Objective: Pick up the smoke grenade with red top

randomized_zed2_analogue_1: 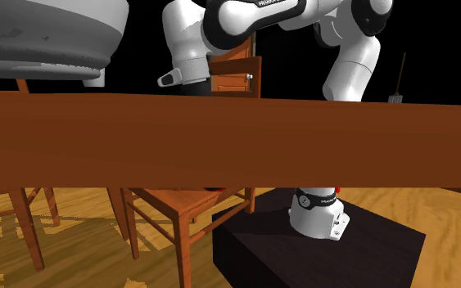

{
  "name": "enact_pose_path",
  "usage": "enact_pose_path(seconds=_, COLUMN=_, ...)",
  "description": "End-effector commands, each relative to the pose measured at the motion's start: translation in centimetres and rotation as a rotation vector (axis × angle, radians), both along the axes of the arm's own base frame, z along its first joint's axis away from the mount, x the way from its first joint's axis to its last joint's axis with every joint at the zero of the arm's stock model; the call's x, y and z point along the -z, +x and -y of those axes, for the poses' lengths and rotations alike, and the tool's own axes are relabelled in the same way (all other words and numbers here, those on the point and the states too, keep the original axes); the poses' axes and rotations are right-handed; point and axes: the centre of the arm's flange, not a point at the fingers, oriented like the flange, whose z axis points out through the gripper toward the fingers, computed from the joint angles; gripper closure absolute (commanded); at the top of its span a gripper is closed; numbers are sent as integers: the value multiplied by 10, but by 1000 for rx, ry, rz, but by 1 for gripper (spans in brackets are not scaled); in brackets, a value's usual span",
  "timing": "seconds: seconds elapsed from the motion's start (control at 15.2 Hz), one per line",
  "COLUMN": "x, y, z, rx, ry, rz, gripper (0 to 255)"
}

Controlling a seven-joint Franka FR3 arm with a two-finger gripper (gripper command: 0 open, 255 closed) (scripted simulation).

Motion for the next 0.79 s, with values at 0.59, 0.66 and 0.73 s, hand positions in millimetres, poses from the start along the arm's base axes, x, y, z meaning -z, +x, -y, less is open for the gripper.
enact_pose_path(seconds=0.59, x=-2, y=0, z=0, rx=-3, ry=9, rz=-24, gripper=255)
enact_pose_path(seconds=0.66, x=-8, y=0, z=0, rx=-3, ry=9, rz=-24, gripper=255)
enact_pose_path(seconds=0.73, x=-13, y=0, z=0, rx=-3, ry=9, rz=-24, gripper=255)
